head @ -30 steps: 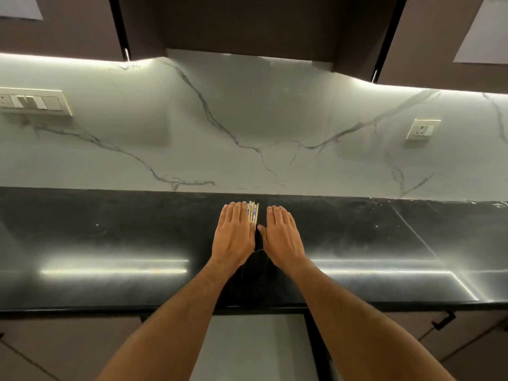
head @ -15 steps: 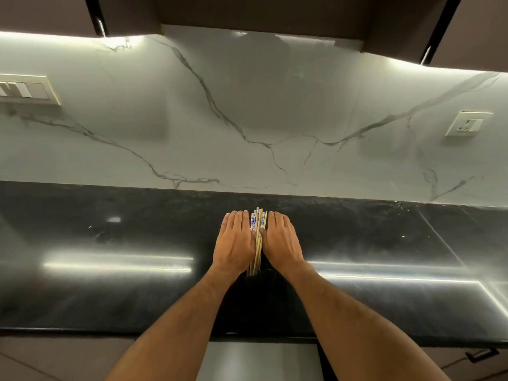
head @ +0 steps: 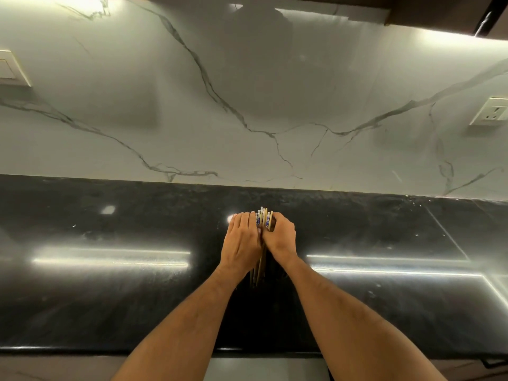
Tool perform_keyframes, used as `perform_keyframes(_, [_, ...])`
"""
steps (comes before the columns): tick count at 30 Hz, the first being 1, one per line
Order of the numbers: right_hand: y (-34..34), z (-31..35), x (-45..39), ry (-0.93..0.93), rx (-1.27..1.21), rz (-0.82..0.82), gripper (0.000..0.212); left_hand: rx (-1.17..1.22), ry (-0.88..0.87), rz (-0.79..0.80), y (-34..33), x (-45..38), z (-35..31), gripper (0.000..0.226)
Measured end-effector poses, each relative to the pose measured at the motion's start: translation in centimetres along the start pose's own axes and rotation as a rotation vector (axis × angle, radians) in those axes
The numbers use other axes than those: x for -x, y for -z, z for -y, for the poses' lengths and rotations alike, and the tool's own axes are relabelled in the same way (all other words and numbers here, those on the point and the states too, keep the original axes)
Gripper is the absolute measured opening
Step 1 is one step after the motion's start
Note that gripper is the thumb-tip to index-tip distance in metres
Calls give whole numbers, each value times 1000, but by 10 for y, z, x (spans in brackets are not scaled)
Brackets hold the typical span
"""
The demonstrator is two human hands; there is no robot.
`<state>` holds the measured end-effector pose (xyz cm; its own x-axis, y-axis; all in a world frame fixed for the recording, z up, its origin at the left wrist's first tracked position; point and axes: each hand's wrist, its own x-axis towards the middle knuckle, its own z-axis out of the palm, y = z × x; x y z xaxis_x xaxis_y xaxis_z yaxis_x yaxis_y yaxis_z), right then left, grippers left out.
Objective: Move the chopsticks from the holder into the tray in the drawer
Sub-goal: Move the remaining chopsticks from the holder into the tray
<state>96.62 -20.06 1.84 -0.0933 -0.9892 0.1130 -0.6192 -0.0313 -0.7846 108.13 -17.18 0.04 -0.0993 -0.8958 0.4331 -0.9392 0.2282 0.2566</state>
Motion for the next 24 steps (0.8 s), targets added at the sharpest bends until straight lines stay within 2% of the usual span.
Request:
perform_keyframes(5, [-2,0,-5,-52,-36,-12,22,-10,-1,16,-7,-2,2,51])
perform_keyframes(14, [-4,3,-6,-127,-89,-71,18,16,8,29,-6,-7,3,30])
perform_keyframes(18, [-5,5,-7,-150,-82,-70,10,90,73,55,-5,-13,1,24])
perform_keyframes(24, [-6,6,-7,-148,-86,-53,20,308,296,83,-7,-19,3,24])
